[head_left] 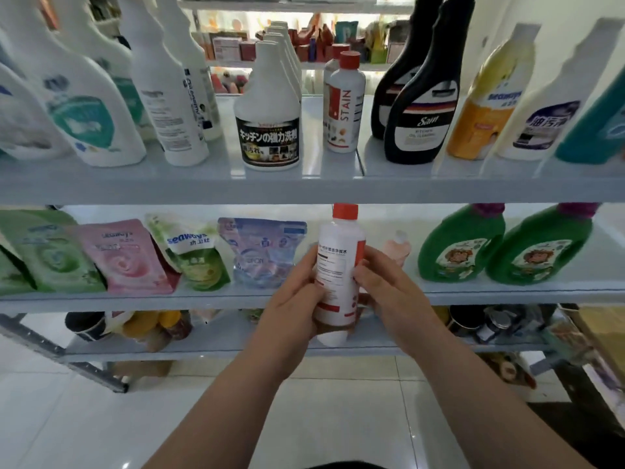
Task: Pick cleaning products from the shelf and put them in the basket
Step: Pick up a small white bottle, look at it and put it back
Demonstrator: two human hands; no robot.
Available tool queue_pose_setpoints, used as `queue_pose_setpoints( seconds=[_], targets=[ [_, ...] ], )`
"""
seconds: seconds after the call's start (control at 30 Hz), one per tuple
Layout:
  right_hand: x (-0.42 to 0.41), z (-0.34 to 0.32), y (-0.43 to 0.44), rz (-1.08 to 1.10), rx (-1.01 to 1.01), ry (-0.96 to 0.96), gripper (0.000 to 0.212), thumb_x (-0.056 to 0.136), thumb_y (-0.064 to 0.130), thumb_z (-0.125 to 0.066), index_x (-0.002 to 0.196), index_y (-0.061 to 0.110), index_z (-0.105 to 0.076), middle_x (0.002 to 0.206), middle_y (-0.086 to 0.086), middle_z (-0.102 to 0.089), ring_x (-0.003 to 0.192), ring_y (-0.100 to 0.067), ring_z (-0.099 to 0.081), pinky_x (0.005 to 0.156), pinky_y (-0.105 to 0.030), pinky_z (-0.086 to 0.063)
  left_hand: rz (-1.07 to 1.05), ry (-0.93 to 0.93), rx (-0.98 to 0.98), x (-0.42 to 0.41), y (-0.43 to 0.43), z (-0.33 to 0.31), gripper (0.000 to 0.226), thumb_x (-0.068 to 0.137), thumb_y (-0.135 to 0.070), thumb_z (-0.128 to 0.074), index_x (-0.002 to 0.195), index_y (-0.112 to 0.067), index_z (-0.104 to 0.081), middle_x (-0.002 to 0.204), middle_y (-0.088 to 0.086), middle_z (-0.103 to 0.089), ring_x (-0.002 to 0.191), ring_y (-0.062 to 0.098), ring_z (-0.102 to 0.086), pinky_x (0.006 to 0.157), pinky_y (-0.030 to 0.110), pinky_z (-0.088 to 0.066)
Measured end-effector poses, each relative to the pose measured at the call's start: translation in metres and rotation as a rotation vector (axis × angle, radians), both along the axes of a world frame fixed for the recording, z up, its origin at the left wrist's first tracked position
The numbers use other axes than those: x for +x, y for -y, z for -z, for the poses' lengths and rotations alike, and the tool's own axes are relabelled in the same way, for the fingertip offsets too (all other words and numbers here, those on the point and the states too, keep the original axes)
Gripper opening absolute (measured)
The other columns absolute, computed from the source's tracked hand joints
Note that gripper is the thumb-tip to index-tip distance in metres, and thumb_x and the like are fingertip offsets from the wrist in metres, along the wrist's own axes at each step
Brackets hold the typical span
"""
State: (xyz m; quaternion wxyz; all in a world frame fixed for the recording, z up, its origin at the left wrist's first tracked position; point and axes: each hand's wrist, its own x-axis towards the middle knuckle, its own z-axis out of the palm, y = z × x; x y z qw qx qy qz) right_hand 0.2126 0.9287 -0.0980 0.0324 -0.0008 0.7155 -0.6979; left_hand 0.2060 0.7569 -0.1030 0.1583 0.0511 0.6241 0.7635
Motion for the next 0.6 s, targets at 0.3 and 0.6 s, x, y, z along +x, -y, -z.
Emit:
queue_pose_setpoints(
  seconds=[0.3, 0.6],
  targets=[
    [-0.018, -0.036, -0.011, 0.122, 0.031, -0.171, 0.051, 0.089, 0.042, -0.075, 0.136, 0.045, -0.057, 0.127, 0.013, -0.071, 0.119, -0.010, -0.067, 0.101, -0.040, -0.057, 0.044, -0.204, -0.176, -0.038, -0.021, -0.043, 0.051, 0.089, -0.040, -0.045, 0.117, -0.082, -0.046, 0.139, -0.023, -0.057, 0.125, 0.008, -0.058, 0.103, 0.045, -0.055],
    [-0.075, -0.073, -0.056, 0.258, 0.072, -0.372, 0.055, 0.086, 0.037, -0.074, 0.136, 0.047, -0.053, 0.126, 0.023, -0.069, 0.120, 0.001, -0.064, 0.089, -0.017, -0.056, -0.195, -0.623, -0.374, -0.131, -0.054, -0.091, 0.059, 0.088, -0.049, -0.047, 0.145, -0.052, -0.034, 0.141, -0.021, -0.046, 0.125, -0.010, -0.049, 0.096, 0.013, -0.046]
  ],
)
